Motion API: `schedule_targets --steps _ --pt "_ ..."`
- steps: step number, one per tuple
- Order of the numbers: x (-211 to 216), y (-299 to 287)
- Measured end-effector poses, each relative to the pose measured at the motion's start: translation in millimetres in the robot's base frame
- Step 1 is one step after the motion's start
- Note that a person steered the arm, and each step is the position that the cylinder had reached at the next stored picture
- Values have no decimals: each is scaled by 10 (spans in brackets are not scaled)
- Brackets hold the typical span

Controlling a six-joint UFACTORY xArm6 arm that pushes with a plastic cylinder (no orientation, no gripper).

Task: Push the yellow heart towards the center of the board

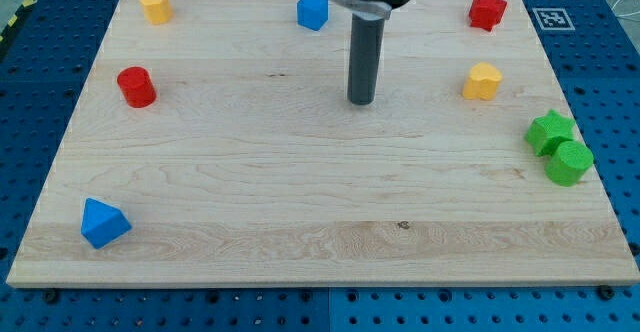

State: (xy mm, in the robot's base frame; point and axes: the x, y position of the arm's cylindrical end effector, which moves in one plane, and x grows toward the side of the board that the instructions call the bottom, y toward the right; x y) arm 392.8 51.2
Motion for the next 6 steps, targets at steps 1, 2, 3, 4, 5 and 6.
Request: schedule_targets --steps 1,2,3,4,5,6 --pt "-202 25" --pt "-433 219" --pt "-603 599" --pt "-609 1151" --pt "-608 1625" --pt "-513 1779"
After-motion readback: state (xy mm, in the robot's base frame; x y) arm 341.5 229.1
